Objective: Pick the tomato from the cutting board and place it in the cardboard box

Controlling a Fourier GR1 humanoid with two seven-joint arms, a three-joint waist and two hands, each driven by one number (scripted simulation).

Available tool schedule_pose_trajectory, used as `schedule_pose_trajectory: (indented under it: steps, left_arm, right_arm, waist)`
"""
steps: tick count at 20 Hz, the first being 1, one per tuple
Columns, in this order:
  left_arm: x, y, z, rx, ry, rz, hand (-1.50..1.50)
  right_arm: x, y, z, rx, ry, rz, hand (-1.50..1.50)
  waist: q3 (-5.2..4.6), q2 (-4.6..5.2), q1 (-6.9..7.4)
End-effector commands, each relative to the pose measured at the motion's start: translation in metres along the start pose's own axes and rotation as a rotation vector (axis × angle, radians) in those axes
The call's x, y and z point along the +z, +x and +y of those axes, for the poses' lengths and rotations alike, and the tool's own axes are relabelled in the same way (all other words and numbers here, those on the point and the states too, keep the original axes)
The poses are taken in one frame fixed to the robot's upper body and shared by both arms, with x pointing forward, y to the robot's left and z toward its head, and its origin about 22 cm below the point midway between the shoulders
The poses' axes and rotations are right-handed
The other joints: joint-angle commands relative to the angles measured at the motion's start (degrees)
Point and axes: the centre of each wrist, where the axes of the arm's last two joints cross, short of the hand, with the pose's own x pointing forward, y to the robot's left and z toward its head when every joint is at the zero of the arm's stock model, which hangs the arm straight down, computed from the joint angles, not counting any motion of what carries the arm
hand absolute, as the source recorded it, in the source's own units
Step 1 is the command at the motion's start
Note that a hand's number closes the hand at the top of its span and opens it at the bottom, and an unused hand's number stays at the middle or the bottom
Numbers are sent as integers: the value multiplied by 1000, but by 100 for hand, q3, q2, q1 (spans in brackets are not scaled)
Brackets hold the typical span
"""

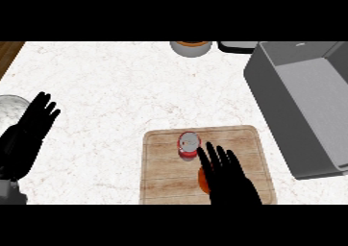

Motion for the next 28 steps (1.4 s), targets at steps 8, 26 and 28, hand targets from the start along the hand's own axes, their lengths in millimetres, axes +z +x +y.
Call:
schedule_pose_trajectory:
  steps: [8,26,28]
  left_arm:
    - [12,-7,2,-15,-13,13,0]
    - [8,11,3,6,10,-2,0]
    - [0,7,-3,-16,5,0,0]
  right_arm:
    - [-10,-11,17,23,4,60,-150]
    - [-23,-15,53,65,98,98,-150]
    - [-51,7,33,67,70,93,-150]
  waist:
    - [1,-2,3]
    - [1,-3,0]
    - [0,3,12]
